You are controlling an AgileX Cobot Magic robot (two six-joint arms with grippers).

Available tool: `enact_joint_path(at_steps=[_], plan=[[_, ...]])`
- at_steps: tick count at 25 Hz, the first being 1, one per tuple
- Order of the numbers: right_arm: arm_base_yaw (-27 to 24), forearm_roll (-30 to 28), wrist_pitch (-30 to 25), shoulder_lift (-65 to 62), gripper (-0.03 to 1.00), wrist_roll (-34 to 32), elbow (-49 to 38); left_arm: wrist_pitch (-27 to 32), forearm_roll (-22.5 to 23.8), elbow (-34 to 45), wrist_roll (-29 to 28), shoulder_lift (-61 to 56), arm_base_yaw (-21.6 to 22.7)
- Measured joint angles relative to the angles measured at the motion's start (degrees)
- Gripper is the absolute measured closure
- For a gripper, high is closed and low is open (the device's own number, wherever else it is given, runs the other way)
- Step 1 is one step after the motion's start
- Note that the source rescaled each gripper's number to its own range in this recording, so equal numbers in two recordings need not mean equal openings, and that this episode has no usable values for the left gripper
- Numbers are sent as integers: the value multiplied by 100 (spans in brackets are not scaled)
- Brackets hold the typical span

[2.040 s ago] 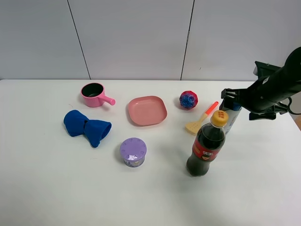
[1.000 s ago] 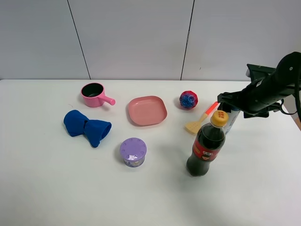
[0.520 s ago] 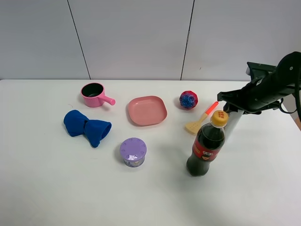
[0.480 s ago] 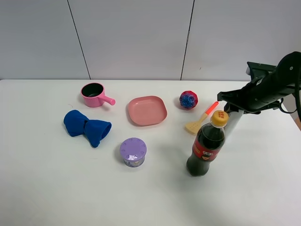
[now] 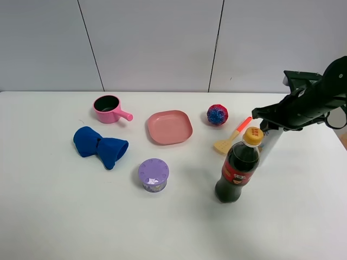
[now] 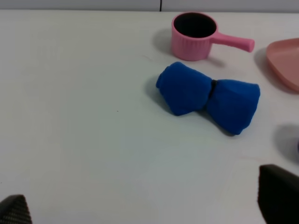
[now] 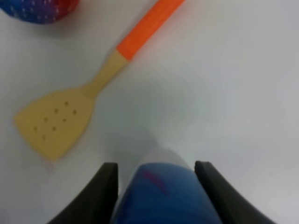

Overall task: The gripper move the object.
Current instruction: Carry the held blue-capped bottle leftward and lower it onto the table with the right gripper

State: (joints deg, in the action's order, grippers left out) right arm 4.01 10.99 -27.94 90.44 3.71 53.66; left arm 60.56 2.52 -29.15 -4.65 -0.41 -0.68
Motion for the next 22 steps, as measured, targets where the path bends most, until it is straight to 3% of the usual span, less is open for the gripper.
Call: enact_joint_path(at_steps=[5, 11, 16, 22], plan=[[141, -6, -118, -721, 97, 416, 90, 0, 0, 0, 0, 0, 0], [968, 19, -110, -700, 97, 715, 687, 0, 0, 0, 0, 0, 0], [1439, 148, -123, -237, 97, 879, 1668, 0, 0, 0, 0, 0, 0], [2264, 712, -738, 836, 97, 1648, 3064, 0, 0, 0, 0, 0, 0]])
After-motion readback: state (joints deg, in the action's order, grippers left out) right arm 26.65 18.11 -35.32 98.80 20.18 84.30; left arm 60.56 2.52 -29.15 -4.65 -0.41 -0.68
